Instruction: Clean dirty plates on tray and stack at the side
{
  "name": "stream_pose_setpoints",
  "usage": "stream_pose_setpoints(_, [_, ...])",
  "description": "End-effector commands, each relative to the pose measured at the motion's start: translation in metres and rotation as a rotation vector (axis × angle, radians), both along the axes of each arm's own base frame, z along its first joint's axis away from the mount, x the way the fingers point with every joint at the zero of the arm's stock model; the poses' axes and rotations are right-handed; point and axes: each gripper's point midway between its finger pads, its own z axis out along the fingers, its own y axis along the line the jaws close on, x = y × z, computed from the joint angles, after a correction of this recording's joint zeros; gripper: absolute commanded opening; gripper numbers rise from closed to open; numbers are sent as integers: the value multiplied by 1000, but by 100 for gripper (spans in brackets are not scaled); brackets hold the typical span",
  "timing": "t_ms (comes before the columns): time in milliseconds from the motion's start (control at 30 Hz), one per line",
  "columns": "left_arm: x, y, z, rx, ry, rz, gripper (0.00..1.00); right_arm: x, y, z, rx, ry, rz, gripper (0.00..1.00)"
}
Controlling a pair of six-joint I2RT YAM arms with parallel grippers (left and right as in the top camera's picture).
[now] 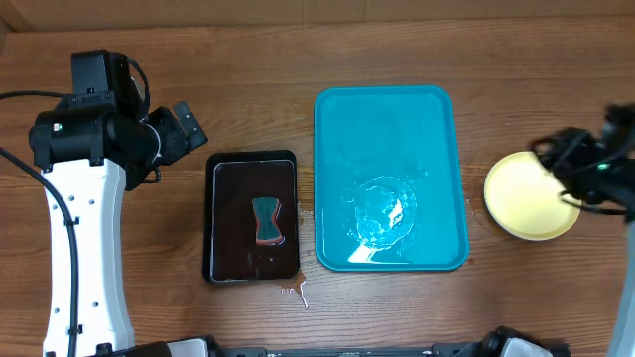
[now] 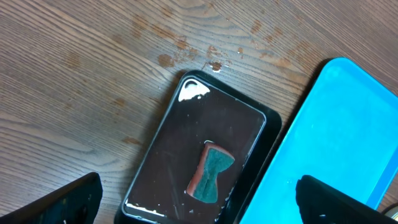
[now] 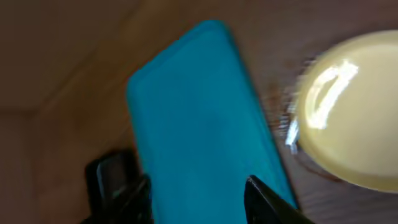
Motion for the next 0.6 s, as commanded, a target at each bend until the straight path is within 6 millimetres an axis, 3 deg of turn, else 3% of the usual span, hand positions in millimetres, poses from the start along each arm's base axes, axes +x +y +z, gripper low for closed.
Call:
stream_pose_setpoints(0, [3, 3, 2, 16, -6, -14, 100, -21, 69, 35, -25, -155, 301, 58])
stream_pose_setpoints(33, [3, 3, 2, 16, -6, -14, 100, -26, 79, 38, -34, -165, 334, 100])
stream_pose_setpoints(133, [3, 3, 2, 16, -6, -14, 100, -43, 112, 47, -25, -201, 448, 100])
stream_pose_setpoints(300, [3, 3, 2, 16, -6, -14, 100, -54, 136, 48, -20, -207, 544, 100])
stream_pose_setpoints(500, [3, 3, 2, 16, -6, -14, 100, -52, 123, 43, -97, -193, 496, 100])
stream_pose_setpoints(567, [3, 3, 2, 16, -6, -14, 100, -47, 107, 53, -215, -269, 453, 100])
